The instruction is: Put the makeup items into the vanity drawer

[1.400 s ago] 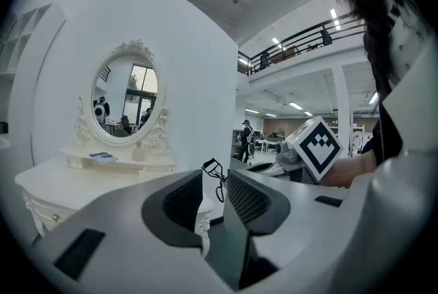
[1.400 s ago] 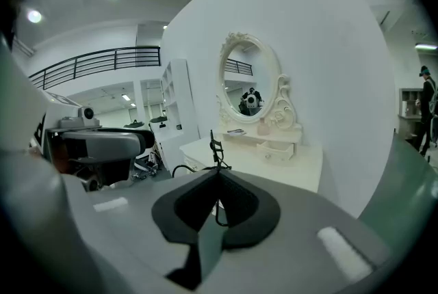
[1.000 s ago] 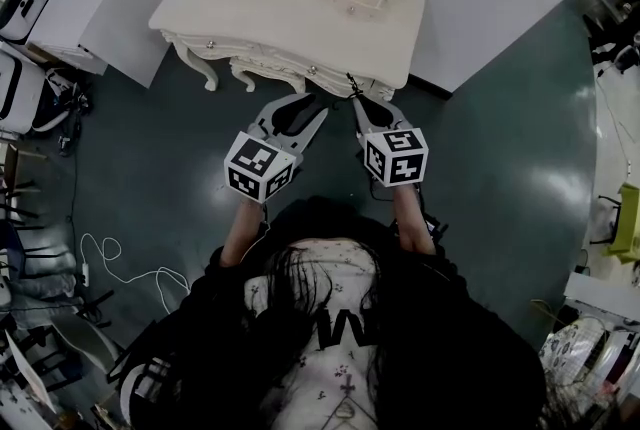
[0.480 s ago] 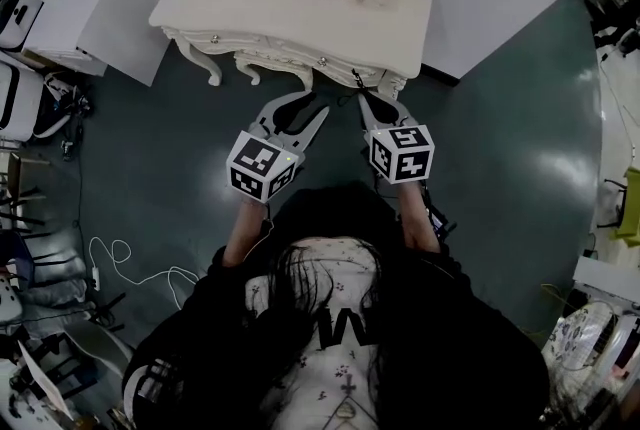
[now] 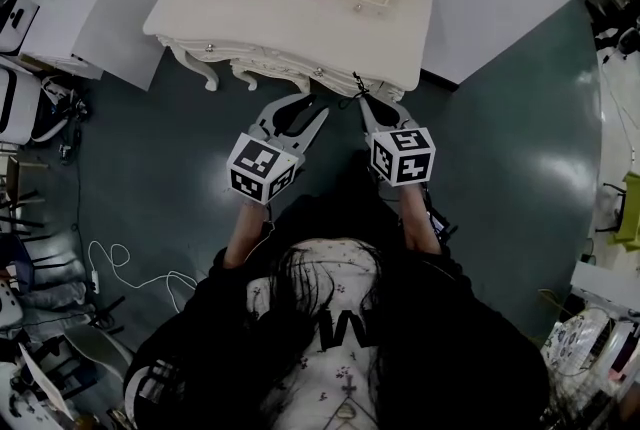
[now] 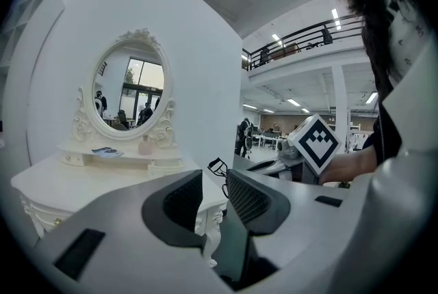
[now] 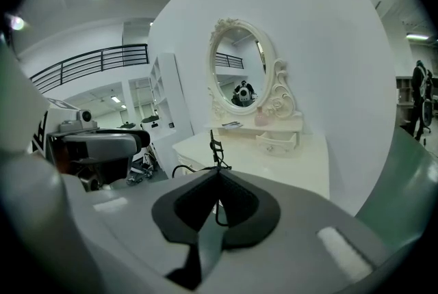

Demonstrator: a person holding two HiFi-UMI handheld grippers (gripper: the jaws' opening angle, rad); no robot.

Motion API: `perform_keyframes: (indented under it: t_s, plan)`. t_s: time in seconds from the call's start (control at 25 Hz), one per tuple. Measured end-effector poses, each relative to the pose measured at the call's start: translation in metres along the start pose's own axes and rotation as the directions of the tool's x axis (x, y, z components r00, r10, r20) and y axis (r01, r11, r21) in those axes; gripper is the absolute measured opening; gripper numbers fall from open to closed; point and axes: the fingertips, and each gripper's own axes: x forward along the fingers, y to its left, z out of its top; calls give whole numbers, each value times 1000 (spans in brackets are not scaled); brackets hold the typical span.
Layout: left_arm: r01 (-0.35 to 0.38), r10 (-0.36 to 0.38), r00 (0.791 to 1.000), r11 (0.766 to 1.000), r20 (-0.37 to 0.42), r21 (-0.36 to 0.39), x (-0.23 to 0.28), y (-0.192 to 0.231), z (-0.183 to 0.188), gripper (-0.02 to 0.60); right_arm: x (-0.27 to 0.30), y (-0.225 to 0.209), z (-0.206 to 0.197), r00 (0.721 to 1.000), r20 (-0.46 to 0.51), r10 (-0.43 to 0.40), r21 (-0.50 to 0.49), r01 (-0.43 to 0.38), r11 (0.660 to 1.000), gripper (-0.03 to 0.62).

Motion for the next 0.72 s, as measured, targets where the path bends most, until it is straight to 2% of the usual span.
perform_keyframes:
  t_s: [0.72]
  plan:
    - [-108,107,994,994,-22,-32,126,52,43,115,77,-115,62,995,-48,90,-17,-91,996,15]
